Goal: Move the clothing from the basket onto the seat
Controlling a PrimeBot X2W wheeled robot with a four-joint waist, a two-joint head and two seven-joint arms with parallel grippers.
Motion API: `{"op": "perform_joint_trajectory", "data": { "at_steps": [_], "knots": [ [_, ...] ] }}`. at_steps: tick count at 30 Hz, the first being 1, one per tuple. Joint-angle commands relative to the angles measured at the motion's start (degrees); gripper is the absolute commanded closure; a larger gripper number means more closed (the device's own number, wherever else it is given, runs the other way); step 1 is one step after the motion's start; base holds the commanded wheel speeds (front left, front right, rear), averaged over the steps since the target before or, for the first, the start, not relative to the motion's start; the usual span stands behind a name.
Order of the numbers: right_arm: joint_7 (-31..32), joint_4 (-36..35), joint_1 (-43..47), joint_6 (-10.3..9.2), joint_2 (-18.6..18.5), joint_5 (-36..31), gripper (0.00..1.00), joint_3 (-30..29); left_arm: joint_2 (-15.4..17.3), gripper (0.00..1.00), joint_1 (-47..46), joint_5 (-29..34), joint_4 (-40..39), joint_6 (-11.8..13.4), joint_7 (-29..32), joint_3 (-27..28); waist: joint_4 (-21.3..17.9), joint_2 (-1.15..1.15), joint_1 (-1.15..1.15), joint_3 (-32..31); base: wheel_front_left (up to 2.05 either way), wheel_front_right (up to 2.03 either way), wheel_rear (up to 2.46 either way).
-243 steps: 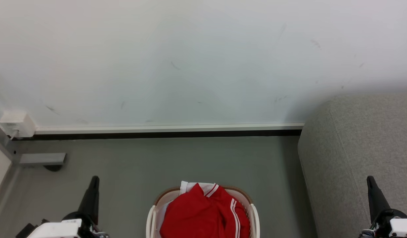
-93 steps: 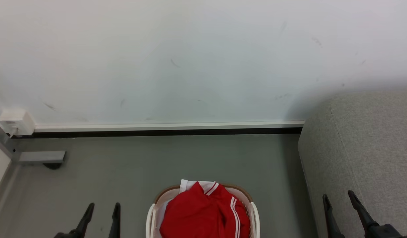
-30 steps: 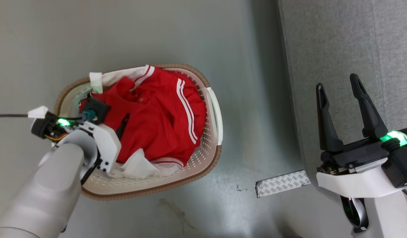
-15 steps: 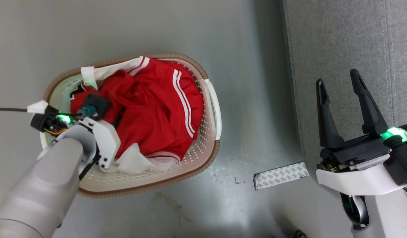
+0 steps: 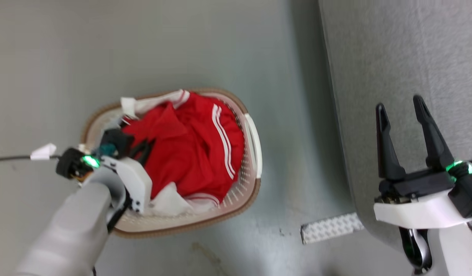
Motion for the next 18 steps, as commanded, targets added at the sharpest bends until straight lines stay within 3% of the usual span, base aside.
{"op": "perform_joint_trajectory", "data": {
  "at_steps": [1, 6, 18],
  "knots": [
    [0.0, 0.6, 1.2, -0.12, -0.2, -0.2, 0.00, -0.3, 0.1, 1.00, 1.4, -0.3, -0.5, 0.1, -0.3, 0.2, 1.6, 0.00, 0.00, -3.8, 0.00, 0.00, 0.00],
    [0.0, 2.4, 4.1, -0.12, -0.2, -0.7, 0.00, -1.6, 1.2, 1.00, 7.1, -1.3, -7.7, 0.7, -0.4, 3.8, 3.8, 0.00, 0.00, -11.0, 0.00, 0.00, 0.00],
    [0.0, 5.6, 11.4, -0.12, -0.2, -2.2, 0.00, -3.8, 3.9, 1.00, 23.1, -1.4, -28.8, 5.6, -0.5, 12.4, 8.0, 0.00, 0.00, -26.4, 0.00, 0.00, 0.00]
  ]
}}
